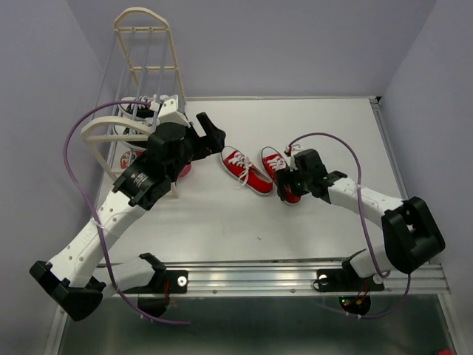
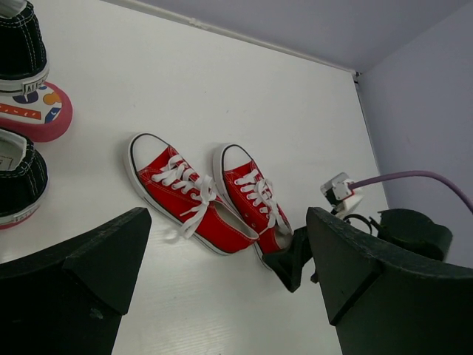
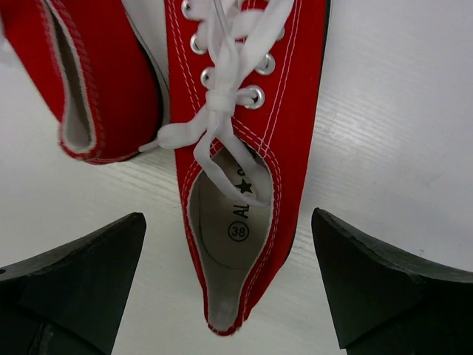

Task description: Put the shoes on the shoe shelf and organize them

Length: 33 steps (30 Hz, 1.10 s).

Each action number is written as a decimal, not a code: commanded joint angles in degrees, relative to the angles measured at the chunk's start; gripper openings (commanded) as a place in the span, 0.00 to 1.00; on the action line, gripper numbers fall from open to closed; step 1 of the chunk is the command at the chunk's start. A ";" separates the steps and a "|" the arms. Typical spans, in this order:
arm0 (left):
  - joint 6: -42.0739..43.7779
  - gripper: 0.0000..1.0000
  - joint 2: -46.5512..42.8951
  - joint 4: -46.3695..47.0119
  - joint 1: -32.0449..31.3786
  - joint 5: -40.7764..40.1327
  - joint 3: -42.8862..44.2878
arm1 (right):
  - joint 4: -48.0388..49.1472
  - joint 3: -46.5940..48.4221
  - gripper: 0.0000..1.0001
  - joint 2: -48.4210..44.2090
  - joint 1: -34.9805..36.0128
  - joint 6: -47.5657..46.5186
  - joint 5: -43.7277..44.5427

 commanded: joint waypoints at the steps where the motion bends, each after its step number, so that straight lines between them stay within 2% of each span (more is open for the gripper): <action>1: 0.71 0.99 0.07 2.72 -0.45 -1.04 0.37 | -1.31 1.84 1.00 4.86 0.18 -1.39 2.75; 3: 0.89 0.99 0.60 2.72 -0.37 -0.77 0.89 | -1.84 2.28 0.98 6.97 0.18 -0.95 3.99; 6: 1.59 0.99 2.00 2.89 -0.45 -0.51 1.60 | -1.14 2.45 0.66 8.38 0.18 -0.86 3.73; 7: 1.59 0.99 2.88 2.98 -0.45 -0.42 1.77 | -1.14 2.80 0.39 8.56 0.18 -0.86 3.56; 9: 2.03 0.99 3.76 3.16 -0.72 -0.07 2.30 | 0.62 2.54 0.14 7.78 0.18 -0.86 3.30; 12: 2.21 0.99 5.52 4.03 -0.98 1.33 2.65 | 3.69 1.49 0.03 4.01 0.18 -0.86 2.24; 21: 2.56 0.99 11.93 6.58 -4.67 4.67 6.08 | 12.66 -2.90 0.01 -12.25 0.18 1.16 1.71; 27: 2.73 0.99 15.89 7.37 -7.39 5.82 8.37 | 13.37 -4.23 0.01 -14.64 0.18 2.92 3.99; 29: 2.73 0.99 16.50 7.55 -7.92 5.99 8.46 | 8.12 -3.70 0.01 -12.80 0.18 3.88 4.69; 30: 2.73 0.99 16.59 7.55 -8.27 5.91 8.46 | 7.22 -3.79 0.03 -12.19 0.18 4.76 5.05; 32: 3.00 0.99 16.51 7.55 -8.45 5.65 8.11 | 5.55 -5.36 0.16 -10.96 0.18 6.51 5.05; 33: 3.00 0.99 16.42 7.55 -8.45 5.56 7.93 | 5.54 -6.07 0.18 -10.77 0.18 7.05 4.62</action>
